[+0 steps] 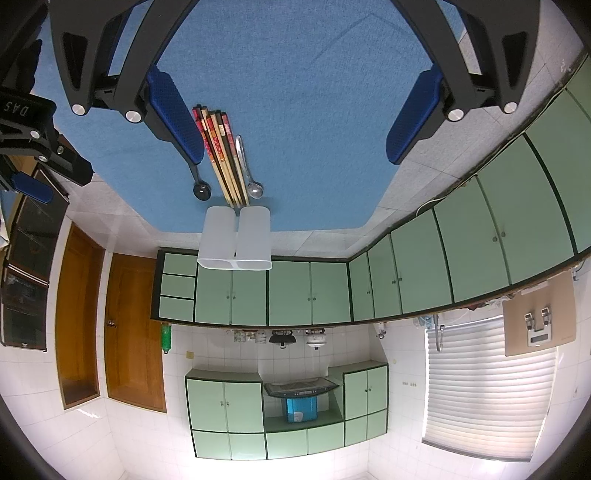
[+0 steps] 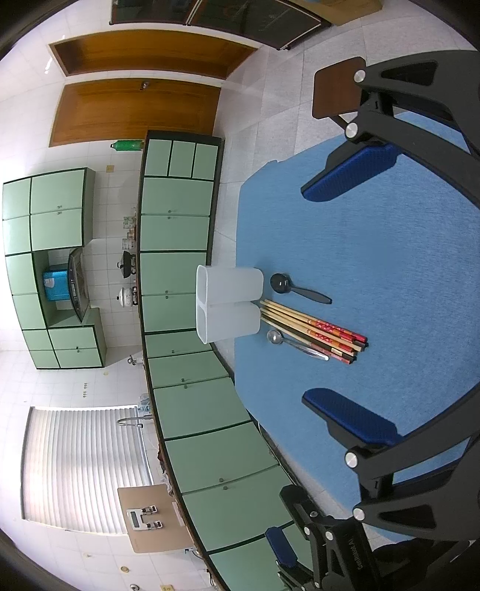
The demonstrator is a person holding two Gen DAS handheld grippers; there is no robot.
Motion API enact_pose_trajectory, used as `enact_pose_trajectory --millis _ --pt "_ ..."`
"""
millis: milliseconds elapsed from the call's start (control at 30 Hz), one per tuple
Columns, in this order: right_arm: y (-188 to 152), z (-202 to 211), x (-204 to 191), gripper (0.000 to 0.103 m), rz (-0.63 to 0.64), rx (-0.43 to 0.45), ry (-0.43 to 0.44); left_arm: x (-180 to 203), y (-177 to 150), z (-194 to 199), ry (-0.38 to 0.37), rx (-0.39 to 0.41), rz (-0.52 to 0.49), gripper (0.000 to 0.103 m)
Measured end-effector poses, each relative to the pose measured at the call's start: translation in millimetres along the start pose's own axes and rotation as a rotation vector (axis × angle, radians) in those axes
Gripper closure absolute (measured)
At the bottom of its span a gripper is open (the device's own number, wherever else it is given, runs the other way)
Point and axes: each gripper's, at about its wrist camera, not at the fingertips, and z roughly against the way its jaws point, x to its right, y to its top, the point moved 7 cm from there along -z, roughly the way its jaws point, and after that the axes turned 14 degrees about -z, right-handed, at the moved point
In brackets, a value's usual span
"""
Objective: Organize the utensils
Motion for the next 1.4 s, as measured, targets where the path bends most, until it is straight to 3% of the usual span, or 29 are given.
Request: enact_pose_trajectory --millis 1033,1233,1400 --pt "-1.6 -12.7 10.7 0.005 -0.017 -0.028 -0.012 -0.1 -3.2 -10.8 -0.001 -0.030 -0.008 0.006" --pt "10.8 -42.2 19.5 0.005 -0.027 -0.073 -0.030 -5.9 2.6 -40.1 0.017 -0.062 -0.012 0.006" --pt "23.7 -90.3 28.8 0.005 -0.025 -0.149 -0.059 -19.4 11.0 -81.3 0.024 -0.104 -0.016 0.006"
